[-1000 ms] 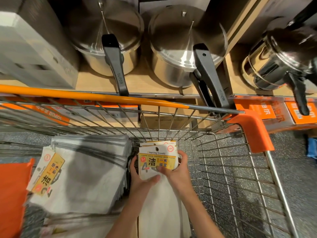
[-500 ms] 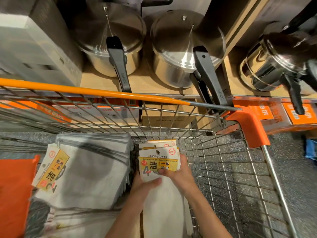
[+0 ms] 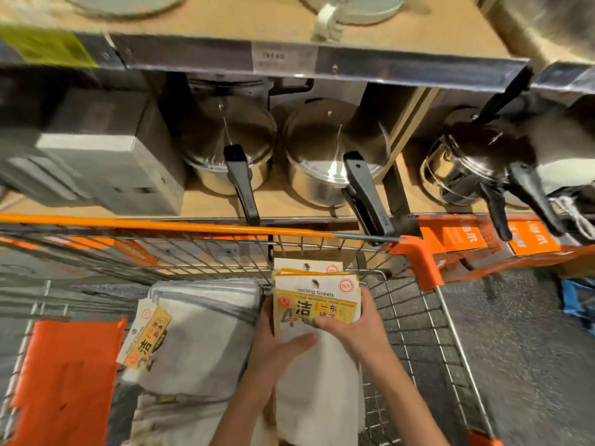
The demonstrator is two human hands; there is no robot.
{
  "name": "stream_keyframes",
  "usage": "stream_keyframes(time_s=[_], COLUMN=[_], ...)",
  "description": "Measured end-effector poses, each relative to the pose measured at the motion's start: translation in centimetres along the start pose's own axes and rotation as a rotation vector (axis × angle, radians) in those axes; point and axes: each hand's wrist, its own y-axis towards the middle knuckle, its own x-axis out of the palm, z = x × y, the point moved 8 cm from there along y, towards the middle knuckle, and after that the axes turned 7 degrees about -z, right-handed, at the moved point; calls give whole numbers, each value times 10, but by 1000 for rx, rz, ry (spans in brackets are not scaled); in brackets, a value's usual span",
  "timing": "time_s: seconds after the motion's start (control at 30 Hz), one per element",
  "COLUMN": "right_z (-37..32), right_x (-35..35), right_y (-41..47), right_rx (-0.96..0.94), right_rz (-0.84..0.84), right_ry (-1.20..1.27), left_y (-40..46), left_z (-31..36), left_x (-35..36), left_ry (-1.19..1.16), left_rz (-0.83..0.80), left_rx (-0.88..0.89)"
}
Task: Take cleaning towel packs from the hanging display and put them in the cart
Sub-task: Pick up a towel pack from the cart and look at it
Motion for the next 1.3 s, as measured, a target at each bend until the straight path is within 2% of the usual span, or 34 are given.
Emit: stream_keyframes(time_s=[0.2, 0.43, 0.63, 0.9, 1.1, 1.3], right_z=[-79, -170, -243, -299, -335, -374], right_x=[-7, -16, -6, -2, -5, -15], right_y=[-41, -78, -97, -104, -127, -147], right_rx=[-69, -180, -238, -348, -447, -616], right_rz=[-16, 0, -42, -31, -34, -4], right_ry=[29, 88, 26, 88, 70, 85], left_y=[-59, -112, -145, -170, -195, -233], left_z=[84, 175, 238, 299, 319, 358], left_x=[-5, 5, 4, -3, 2, 22], left_ry=[50, 78, 145, 142, 166, 287], left_rz=[127, 64, 126, 35, -78, -185], left_rx=[186, 335, 493, 606, 701, 865])
